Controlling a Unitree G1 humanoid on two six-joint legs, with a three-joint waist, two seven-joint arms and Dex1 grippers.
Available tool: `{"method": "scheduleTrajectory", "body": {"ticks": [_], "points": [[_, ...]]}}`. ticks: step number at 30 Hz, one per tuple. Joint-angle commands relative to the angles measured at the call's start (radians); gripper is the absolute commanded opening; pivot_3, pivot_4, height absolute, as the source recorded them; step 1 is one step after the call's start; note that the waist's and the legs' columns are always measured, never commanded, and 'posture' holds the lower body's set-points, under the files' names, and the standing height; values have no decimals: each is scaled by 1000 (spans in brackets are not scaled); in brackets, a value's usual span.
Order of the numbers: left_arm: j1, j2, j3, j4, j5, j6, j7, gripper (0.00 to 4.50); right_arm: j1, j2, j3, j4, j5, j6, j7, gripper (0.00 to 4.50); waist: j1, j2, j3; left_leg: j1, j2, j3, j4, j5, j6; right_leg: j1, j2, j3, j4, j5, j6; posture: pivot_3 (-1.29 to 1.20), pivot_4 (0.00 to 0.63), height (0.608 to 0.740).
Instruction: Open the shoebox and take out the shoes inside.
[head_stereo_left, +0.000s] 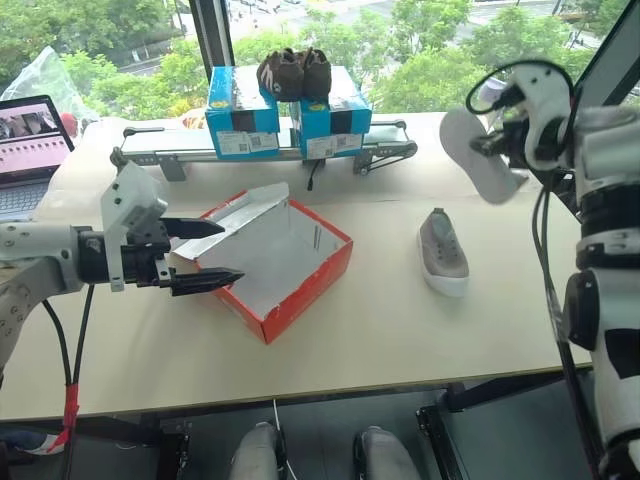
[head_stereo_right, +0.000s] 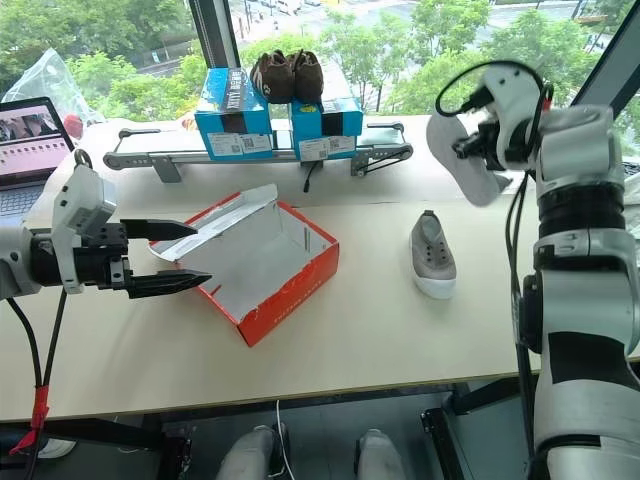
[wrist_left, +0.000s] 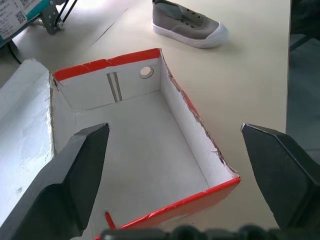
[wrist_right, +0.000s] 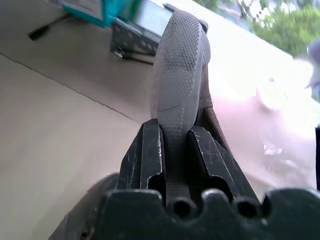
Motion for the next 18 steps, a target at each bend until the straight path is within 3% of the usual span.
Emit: {"method": "scheduleTrajectory", "body": {"ticks": [1, 10, 18], "points": [[-13, -1, 12, -10, 9, -14, 2, 4500, 17, -31, -14, -140, -22, 117, -95, 253, 0, 1, 1, 0, 0, 0, 0, 0, 0, 0, 0, 0, 0, 0, 0, 0, 150, 740], [-23, -10, 0, -9, 21, -9, 8, 4500, 193, -103, 55, -191, -87, 158, -189, 253, 6, 1, 1, 0, 0, 0, 1, 0, 1, 1, 0, 0, 0, 0, 1, 0, 150, 740], [-26, -16, 3, -12, 23, -3, 16, 4500, 247, -51, 70, -101, -97, 91, -313, 253, 3, 1, 1, 1, 0, 0, 1, 4, 8, 1, 0, 1, 0, -1, 1, 0, 150, 740]]}}
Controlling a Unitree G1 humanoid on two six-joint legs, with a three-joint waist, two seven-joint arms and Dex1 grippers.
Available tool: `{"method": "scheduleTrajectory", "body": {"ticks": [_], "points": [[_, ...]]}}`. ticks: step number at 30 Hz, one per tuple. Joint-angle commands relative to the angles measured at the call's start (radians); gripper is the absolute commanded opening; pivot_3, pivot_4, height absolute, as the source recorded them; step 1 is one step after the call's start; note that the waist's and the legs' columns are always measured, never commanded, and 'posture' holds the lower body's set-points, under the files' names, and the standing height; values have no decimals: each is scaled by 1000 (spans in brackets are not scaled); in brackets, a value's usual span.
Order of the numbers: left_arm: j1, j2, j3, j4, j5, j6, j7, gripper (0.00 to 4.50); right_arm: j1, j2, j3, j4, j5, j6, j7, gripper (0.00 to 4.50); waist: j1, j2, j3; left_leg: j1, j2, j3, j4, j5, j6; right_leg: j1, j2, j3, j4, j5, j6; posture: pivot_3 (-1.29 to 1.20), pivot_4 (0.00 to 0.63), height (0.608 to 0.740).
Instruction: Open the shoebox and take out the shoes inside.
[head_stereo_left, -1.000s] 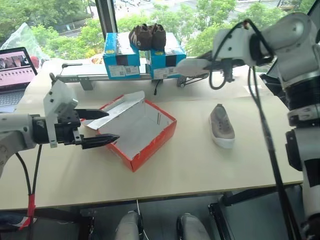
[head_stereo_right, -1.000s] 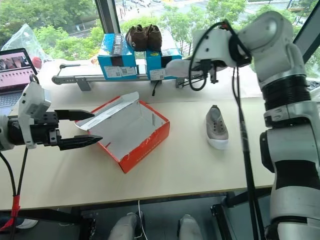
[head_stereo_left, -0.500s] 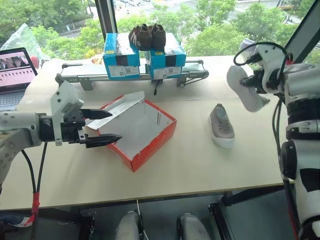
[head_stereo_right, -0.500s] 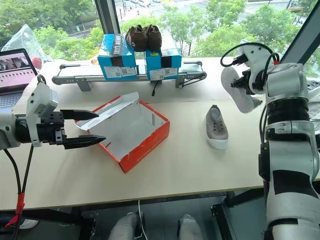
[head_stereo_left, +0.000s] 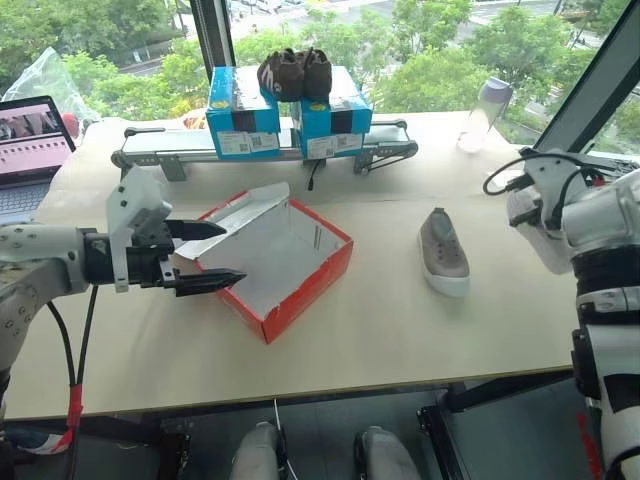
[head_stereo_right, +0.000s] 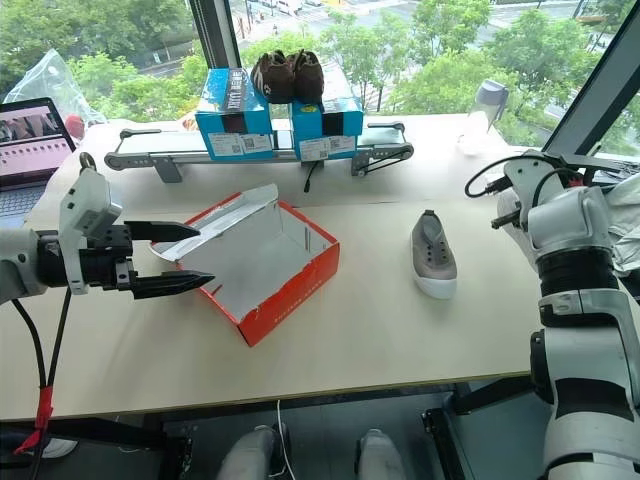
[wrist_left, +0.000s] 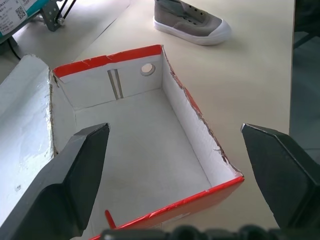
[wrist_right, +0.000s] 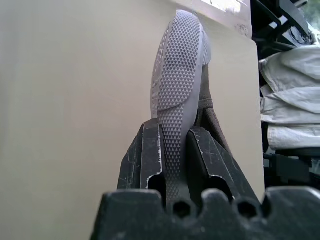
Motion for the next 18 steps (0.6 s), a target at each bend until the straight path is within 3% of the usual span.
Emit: {"method": "scheduleTrajectory", "body": {"ticks": [1, 7, 9, 18], "points": [[-18, 4, 20, -16, -1, -4, 6, 4500, -17, 12, -7, 9, -17, -68, -71, 253, -2, 0, 0, 0, 0, 0, 0, 0, 0, 0, 0, 0, 0, 0, 0, 0, 150, 740], [-5, 11, 32, -20, 1, -5, 4, 4500, -23, 85, -7, -8, 4, -34, -93, 253, -4, 0, 0, 0, 0, 0, 0, 0, 0, 1, 0, 0, 0, 0, 0, 0, 150, 740], [-10, 11, 30, -18, 3, -7, 5, 4500, -26, 115, -10, -14, 8, -19, -101, 1225, -5, 0, 0, 0, 0, -1, 0, 0, 0, 1, 0, 0, 0, 0, 0, 0, 150, 740], [-17, 14, 32, -10, 12, -13, 0, 4500, -16, 194, -24, -198, 54, 149, -68, 4154, -5, 0, 0, 0, 0, -1, 0, 0, 0, 1, 0, 0, 0, 0, 0, 0, 150, 740]]}}
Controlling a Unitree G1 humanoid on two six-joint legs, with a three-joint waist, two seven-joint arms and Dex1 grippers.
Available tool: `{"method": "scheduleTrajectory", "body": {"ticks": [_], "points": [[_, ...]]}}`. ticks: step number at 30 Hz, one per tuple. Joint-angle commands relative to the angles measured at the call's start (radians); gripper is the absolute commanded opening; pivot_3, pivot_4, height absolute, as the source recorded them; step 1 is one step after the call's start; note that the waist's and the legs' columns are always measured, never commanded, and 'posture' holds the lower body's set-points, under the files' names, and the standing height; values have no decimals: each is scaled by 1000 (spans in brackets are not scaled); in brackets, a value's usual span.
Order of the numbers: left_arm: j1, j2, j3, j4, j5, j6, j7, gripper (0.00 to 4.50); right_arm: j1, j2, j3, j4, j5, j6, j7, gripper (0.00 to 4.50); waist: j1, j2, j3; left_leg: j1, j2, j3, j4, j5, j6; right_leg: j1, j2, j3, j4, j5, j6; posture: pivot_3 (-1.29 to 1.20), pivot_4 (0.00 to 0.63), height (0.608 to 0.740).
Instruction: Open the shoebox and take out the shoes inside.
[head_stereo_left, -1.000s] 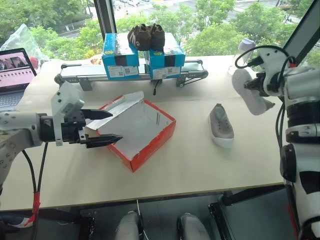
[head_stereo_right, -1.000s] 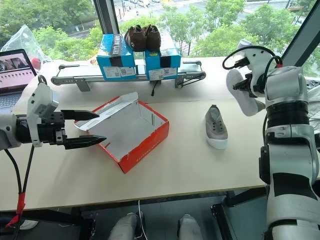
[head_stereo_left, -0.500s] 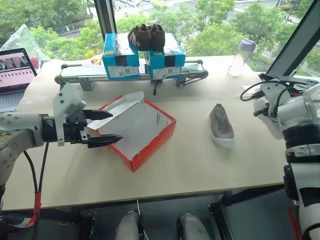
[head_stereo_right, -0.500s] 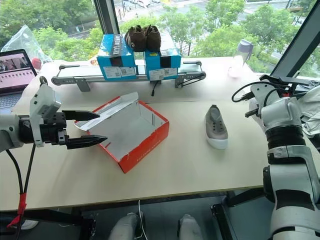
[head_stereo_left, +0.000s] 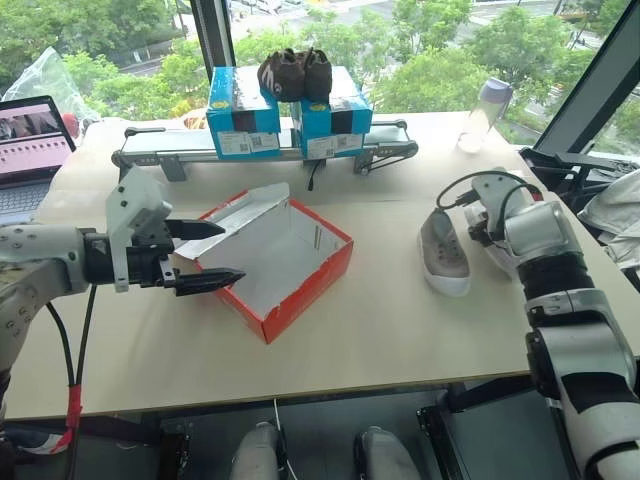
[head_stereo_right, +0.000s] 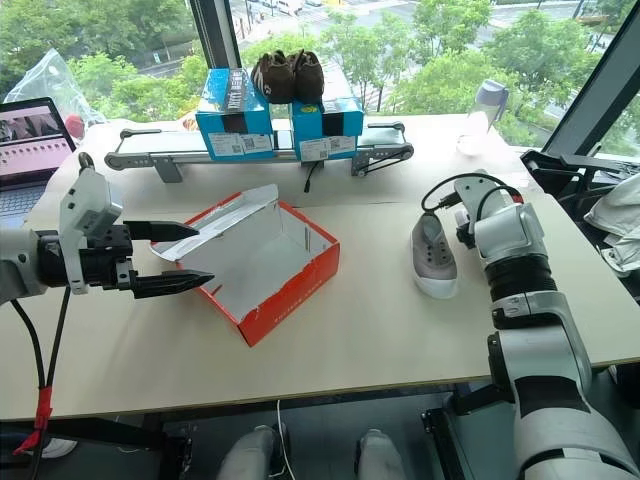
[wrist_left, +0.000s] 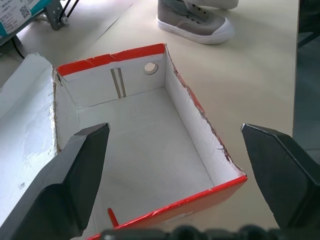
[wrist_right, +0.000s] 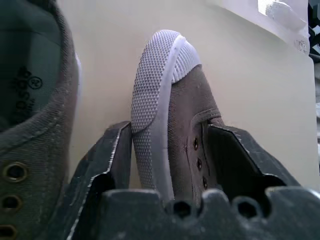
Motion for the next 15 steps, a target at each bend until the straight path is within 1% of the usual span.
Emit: {"method": "scheduleTrajectory", "body": {"ticks": [1, 7, 10, 12, 14, 15], "points": [[-20, 14, 30, -8, 5, -14, -3, 4500, -21, 9, -31, -137, 39, 102, 21, 4468, 0, 0, 0, 0, 0, 0, 0, 0, 0, 0, 0, 0, 0, 0, 0, 0, 150, 740], [-32, 13, 20, 6, 15, -22, -13, 4500, -80, 1, -81, -307, 136, 274, 75, 4468, 1, 0, 0, 0, 0, 0, 0, 0, 0, 0, 0, 0, 0, 0, 0, 0, 150, 740], [-31, 11, 17, 12, 20, -26, -20, 4500, -36, -44, -154, -503, 246, 134, 187, 4468, 8, 0, 0, -1, 0, 0, -1, 0, 0, -1, 0, 0, 0, 0, 0, 0, 150, 740], [-24, 8, 24, 14, 17, -25, -24, 4500, 0, -60, -235, -591, 377, 139, 302, 4468, 16, 0, 0, -1, 0, 0, -1, 0, 0, -1, 0, 0, -1, 0, 0, 0, 150, 740], [-14, -10, 43, 14, -2, -22, -22, 4500, 77, -131, -251, -682, 456, 86, 424, 4468, 23, 0, 0, 0, 0, 0, -1, -1, 1, 0, 0, 0, -1, 0, 0, 0, 150, 740], [-9, -23, 59, 20, -21, -14, -20, 4500, 107, -159, -247, -716, 479, 68, 458, 4468, 27, 0, 0, 0, 0, 0, 0, -1, 1, 1, 0, -1, -1, 0, 0, 0, 150, 740]]}}
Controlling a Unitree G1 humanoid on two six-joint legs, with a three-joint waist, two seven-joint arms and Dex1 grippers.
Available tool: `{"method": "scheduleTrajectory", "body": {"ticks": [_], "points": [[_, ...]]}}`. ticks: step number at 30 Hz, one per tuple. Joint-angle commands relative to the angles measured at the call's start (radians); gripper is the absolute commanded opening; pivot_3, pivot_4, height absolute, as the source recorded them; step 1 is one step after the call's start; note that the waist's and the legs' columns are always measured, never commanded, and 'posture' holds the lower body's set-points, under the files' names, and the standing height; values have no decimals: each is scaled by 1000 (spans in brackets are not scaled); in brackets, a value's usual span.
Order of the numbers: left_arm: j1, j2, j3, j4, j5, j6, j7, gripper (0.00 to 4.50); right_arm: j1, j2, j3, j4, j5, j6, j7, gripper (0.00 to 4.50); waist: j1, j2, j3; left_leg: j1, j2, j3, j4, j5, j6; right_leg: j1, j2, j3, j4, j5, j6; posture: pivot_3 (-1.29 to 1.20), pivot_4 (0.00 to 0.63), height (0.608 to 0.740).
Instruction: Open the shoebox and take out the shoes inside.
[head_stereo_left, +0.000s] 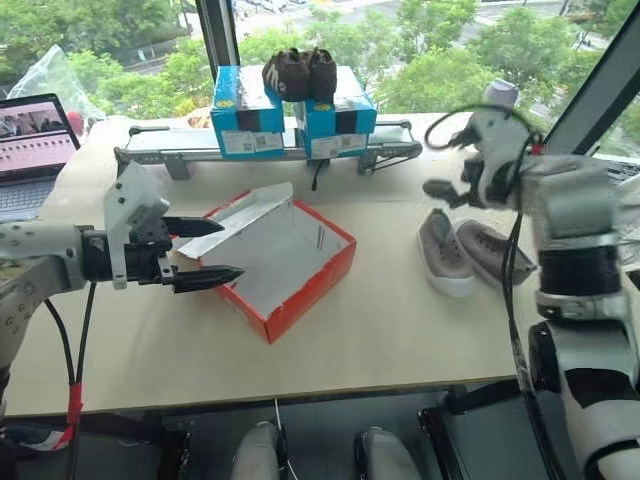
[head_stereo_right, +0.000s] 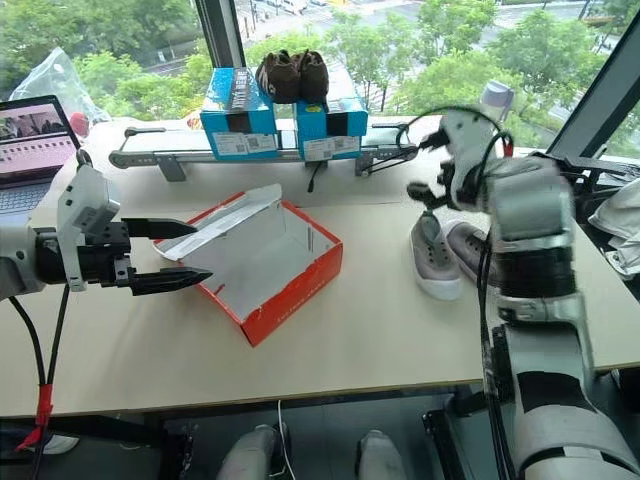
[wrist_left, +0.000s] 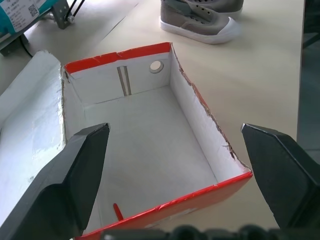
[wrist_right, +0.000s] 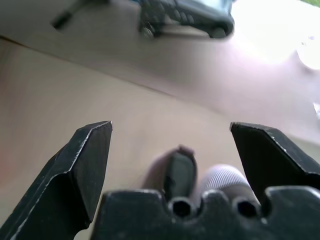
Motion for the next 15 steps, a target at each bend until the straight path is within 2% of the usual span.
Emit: {"method": "scheduleTrajectory", "body": {"ticks": [1, 5, 7, 11, 15], "points": [[13, -28, 74, 14, -32, -10, 7, 4500, 120, -109, -39, -166, 143, -82, 189, 4468, 7, 0, 0, 0, 0, 0, 1, 0, 0, 1, 0, -1, 0, 0, 0, 0, 150, 740], [103, -68, 146, 9, 20, -90, 24, 4500, 297, -133, -97, -275, 274, -125, 280, 4468, 5, 0, 0, 1, 0, -1, 3, -5, -7, 2, -1, 0, 0, 0, 1, 0, 150, 740], [131, -127, 227, 11, -5, -97, 81, 4500, 388, -132, -112, -278, 285, -169, 277, 4468, 2, -1, 0, 2, 0, -1, 3, -5, -7, 2, 0, 0, 0, 0, 0, 0, 150, 740], [171, -199, 319, 38, 5, -99, 180, 4500, 468, -101, -143, -277, 308, -228, 229, 4468, 0, -1, 0, 2, 0, -1, 4, -5, -6, 3, 0, 0, 0, 0, 1, 0, 150, 740], [316, -354, 357, 30, 150, -230, 348, 4500, 571, 104, -260, -263, 306, -336, 1, 4468, -3, -3, -2, 8, 0, -1, 2, -5, -6, 7, 0, 1, -1, 0, 0, 0, 150, 740]]}}
